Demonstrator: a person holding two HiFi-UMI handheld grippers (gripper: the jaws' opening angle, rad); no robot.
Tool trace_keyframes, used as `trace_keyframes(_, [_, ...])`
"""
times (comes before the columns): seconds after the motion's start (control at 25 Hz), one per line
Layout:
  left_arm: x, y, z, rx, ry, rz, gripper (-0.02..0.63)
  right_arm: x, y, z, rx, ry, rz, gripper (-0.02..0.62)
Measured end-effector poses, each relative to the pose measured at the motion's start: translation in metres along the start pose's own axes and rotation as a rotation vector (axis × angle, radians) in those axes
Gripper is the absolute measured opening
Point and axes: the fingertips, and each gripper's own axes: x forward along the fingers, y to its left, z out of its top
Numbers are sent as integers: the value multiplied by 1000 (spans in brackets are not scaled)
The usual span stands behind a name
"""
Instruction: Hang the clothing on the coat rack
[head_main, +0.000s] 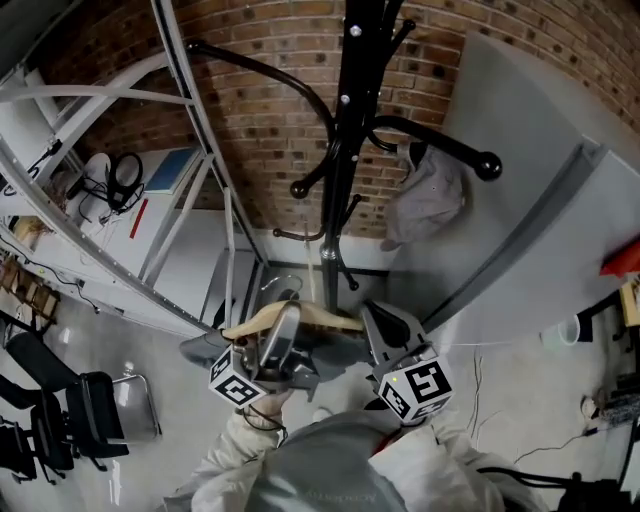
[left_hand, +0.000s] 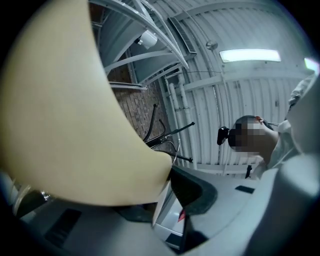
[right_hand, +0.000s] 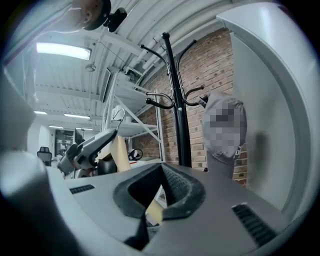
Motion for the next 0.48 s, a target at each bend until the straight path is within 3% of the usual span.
trace_keyframes(0.2, [1,-3,-7,-72,44,-45,110,-19,-1,-2,10,-12,-109,25])
trace_keyframes(0.48, [3,-8,-27,-106,84,-58,110,-43,-11,-8,22,-4,-188,25])
